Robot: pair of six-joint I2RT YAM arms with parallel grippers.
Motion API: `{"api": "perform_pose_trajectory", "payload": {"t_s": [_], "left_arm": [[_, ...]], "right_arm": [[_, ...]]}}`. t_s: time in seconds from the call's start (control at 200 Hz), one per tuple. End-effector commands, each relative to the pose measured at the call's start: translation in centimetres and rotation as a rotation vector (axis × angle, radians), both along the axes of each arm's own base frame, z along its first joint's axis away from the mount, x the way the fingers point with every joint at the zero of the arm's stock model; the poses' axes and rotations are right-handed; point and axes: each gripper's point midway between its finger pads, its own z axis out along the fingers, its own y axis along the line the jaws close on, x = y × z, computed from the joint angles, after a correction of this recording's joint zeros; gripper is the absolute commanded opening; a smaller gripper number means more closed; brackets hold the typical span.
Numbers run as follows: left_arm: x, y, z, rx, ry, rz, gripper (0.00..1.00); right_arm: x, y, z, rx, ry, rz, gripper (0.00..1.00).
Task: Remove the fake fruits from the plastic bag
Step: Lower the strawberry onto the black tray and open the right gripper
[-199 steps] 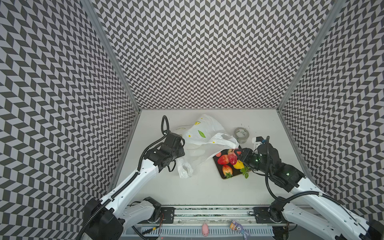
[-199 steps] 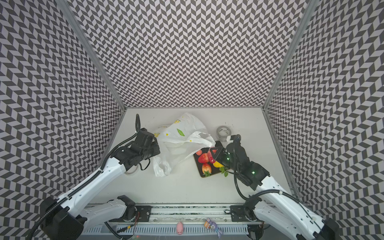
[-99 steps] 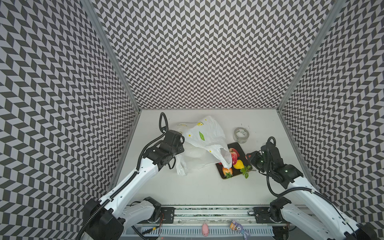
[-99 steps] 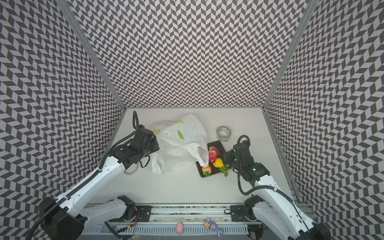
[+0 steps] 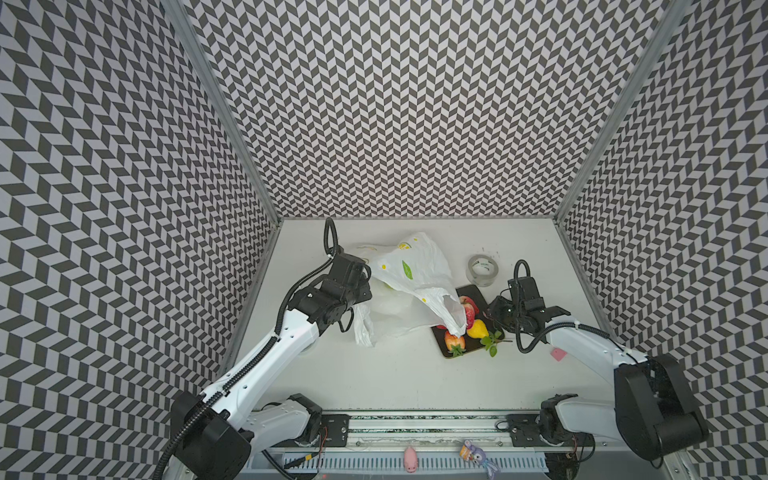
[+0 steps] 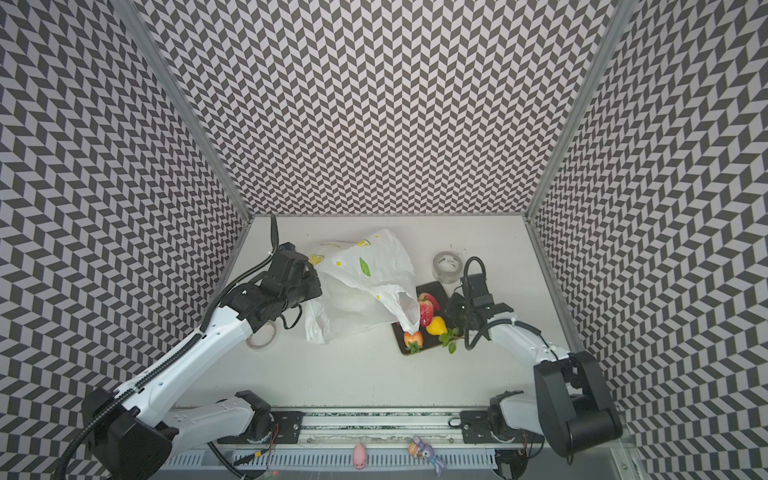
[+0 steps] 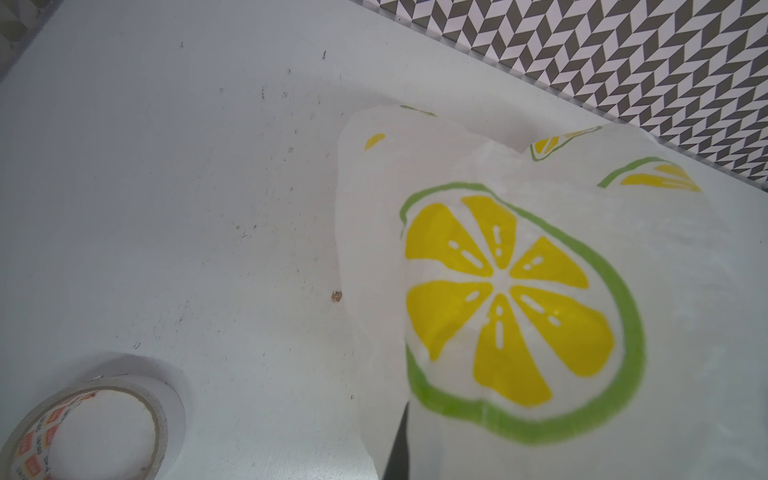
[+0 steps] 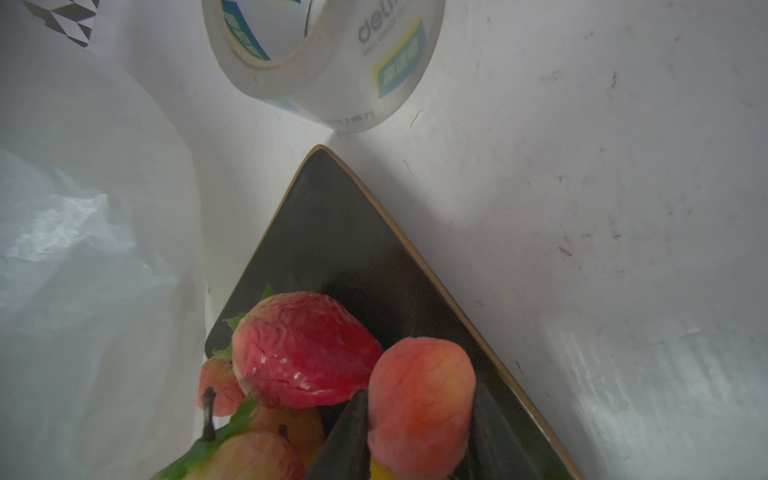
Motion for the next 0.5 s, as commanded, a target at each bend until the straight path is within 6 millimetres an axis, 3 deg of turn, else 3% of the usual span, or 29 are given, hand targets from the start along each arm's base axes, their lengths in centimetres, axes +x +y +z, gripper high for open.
{"api": "perform_pose_trajectory", "payload": {"t_s": [0.0,0.135,0.305,0.416,0.496], "left_arm": [[0.2,0.1,1.2,-0.005,-0.026,0.002,0.00],[0.3,0.0,1.1,0.001,-0.022,-0.003,0.00],[0.2,0.0,0.9,0.002,-0.022,-0.005,0.00],[0.3,-0.1,1.1,0.004,-0.024,-0.014,0.00],[0.4,-0.3,1.3,0.001,-0.031,-0.027,0.00]], "right_arm": [[0.8,0.7,0.7,0.036,-0.058,0.025,0.42],[0.4,0.4,0.5,0.025,-0.052,0.015,0.59],[0.4,-0.2,1.5,0.010,-0.073,-0.005,0.67],[1.0,-1.1,5.0,-0.028,-0.142,-0.037,0.68],[1.5,-1.5,9.5,-0.054,-0.249,-0.026,0.66]]}}
